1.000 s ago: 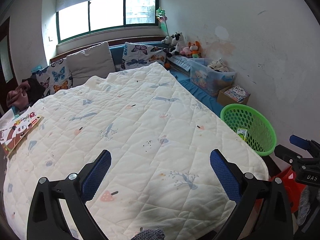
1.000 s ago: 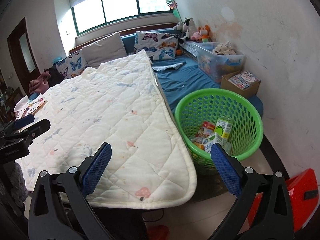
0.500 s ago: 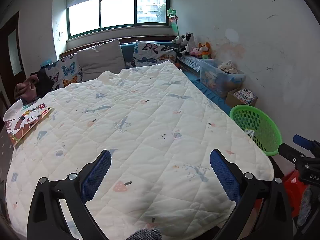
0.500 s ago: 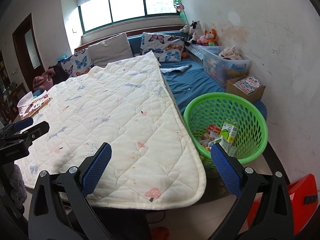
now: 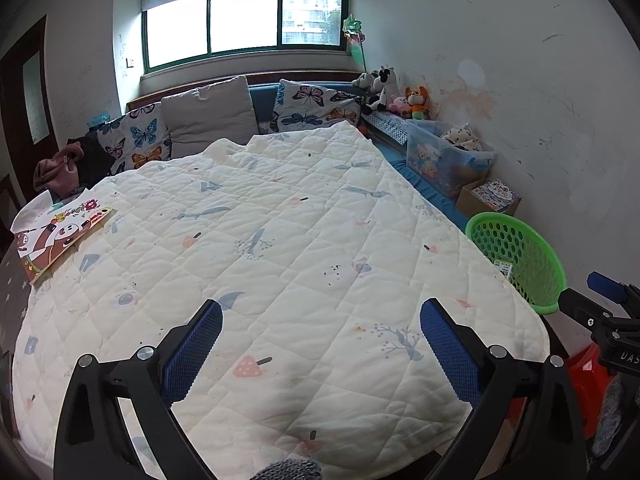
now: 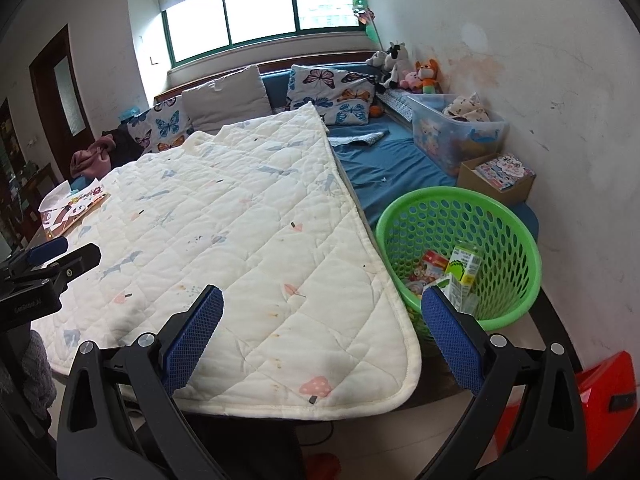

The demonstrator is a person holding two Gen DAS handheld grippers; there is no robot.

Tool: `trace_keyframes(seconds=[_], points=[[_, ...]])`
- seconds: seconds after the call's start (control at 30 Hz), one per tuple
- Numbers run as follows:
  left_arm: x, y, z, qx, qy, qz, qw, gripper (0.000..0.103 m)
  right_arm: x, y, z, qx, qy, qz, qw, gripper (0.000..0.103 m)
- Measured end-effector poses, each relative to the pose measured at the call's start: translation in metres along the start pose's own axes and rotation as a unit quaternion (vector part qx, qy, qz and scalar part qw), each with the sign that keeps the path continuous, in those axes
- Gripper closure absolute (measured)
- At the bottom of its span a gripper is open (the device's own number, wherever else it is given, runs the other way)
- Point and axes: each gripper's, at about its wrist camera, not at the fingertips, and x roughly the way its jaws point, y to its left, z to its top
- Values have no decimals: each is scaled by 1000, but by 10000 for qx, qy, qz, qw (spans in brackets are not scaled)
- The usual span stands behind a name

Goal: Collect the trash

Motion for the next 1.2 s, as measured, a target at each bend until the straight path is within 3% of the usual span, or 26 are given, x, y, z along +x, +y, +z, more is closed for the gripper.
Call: trace_keyframes(seconds=[1.2], points=[[-8,6,-3,-101,-77,142,9998,7,1,9,-1,-94,15,118,9999,5]])
